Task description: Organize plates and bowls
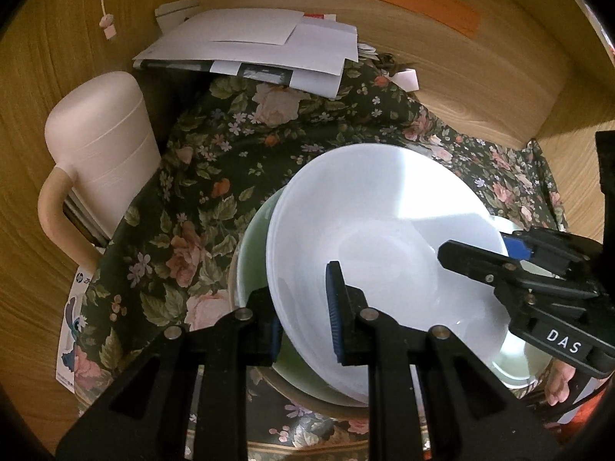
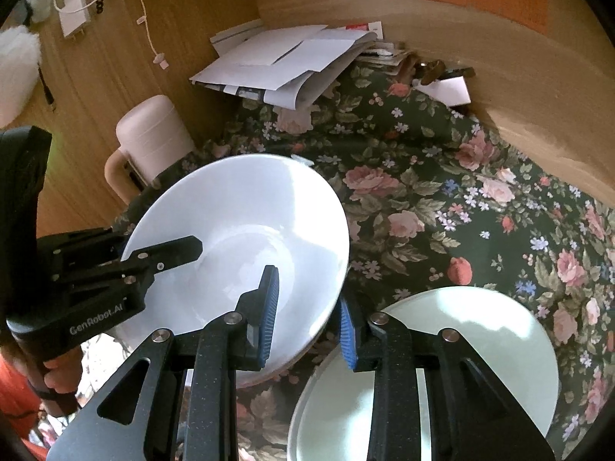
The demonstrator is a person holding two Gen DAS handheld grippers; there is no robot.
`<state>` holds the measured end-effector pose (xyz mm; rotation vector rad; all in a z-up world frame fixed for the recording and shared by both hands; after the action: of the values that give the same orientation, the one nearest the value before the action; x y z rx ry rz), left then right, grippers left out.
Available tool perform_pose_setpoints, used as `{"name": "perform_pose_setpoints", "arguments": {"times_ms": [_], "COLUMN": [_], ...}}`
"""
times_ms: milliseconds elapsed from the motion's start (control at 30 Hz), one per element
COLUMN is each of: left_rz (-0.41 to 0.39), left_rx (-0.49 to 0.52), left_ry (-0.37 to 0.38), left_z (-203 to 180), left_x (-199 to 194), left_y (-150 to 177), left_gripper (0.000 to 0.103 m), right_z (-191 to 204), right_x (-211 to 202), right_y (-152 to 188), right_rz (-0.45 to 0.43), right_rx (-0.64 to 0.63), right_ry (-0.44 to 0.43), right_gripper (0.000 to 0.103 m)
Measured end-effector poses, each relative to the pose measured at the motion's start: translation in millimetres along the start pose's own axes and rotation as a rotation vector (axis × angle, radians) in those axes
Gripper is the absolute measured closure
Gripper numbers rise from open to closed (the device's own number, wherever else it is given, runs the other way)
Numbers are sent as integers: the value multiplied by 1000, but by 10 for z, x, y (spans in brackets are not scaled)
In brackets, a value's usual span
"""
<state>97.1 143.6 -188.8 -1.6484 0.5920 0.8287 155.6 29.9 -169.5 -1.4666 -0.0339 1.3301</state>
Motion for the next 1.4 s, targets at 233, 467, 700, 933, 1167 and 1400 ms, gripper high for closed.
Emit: {"name": "perform_pose_setpoints", "arguments": {"times_ms": [233,467,700,933,1167,1400], "left_rz": [6,18,55,58,67,9], "left_rx": [-1,16,16,-14,-57,-38], "left_ry": [-17,-34,-49,-38,-28,-77], "left_z": [17,3,-31,-34,3,119], "left_x": [8,1,23,4,-95,-246], "left_y": [-36,-68,-129,-204,-214,-228], "left_gripper": [83,83,81,65,65,55], "right_z": [-13,-57,-99,-134,-133,-131], "right_x": [-27,-81,-145,-167,-177,-172], "right_y": [46,48,51,68,69,62], "right_rz": [-1,-19,-42,-46,-46,-44], "right_rx": [5,26,38,48,38,35], "right_ry": [-18,-32,-42,-54,-60,-58], "right_gripper": [76,75,65,62,56,54]}}
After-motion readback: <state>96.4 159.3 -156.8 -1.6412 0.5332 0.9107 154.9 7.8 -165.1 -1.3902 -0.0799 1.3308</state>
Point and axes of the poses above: each gripper's, at about its wrist camera, not at the fingertips, and x roughly the way its jaws point, z to its left, y to its underside, the point moved 5 cm from there along x, roughly the way its jaws point, and after that the axes turned 1 degree about x, right-handed, at the moved point
